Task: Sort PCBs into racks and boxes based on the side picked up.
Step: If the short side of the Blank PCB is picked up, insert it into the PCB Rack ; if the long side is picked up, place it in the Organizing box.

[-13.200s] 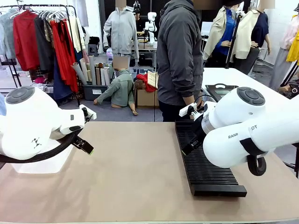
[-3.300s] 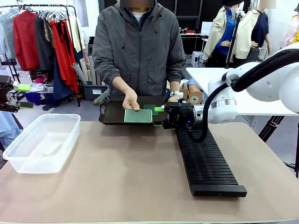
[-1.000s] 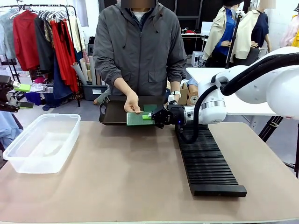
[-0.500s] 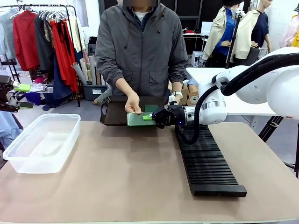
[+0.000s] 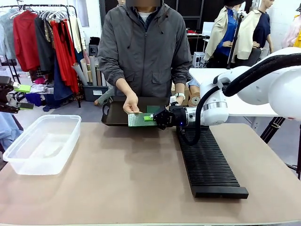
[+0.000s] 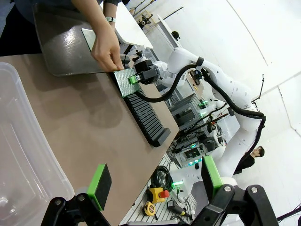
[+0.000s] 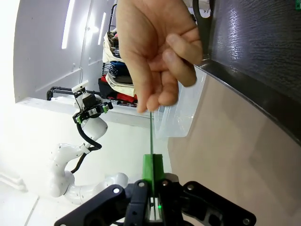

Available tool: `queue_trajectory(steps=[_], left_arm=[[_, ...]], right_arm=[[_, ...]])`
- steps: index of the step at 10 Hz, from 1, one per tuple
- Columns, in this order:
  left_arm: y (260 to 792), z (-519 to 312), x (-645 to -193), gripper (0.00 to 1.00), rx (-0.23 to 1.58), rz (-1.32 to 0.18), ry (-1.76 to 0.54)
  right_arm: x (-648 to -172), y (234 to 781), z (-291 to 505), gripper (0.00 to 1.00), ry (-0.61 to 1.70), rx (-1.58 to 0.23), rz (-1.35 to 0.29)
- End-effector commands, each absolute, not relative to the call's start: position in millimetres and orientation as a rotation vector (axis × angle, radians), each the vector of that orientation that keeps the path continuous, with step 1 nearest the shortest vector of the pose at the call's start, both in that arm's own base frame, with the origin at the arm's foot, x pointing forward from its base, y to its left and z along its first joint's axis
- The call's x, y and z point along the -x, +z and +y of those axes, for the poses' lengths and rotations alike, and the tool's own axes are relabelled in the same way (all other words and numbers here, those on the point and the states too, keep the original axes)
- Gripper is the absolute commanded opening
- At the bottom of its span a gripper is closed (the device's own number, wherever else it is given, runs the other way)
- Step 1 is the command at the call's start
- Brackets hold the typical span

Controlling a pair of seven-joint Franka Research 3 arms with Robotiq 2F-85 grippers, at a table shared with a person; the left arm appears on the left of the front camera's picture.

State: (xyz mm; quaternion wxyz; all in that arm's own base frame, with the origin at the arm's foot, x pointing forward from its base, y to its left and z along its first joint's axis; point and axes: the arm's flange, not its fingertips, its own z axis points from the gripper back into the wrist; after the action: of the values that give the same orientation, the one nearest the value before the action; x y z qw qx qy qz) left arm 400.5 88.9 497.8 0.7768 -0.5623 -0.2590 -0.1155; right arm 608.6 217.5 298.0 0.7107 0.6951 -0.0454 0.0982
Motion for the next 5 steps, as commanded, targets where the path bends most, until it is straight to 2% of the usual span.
queue_trajectory(steps=[1,5], left_arm=[[499.6,88.9,-399.8,1.0,1.223,-0.561,-0.242],[499.6,88.9,-399.8,1.0,1.223,-0.561,-0.242]], right_arm=[[-609.6,300.1,220.3,0.0,0.213,-1.557,-0.125],[-609.6,300.1,220.3,0.0,0.213,-1.557,-0.125]])
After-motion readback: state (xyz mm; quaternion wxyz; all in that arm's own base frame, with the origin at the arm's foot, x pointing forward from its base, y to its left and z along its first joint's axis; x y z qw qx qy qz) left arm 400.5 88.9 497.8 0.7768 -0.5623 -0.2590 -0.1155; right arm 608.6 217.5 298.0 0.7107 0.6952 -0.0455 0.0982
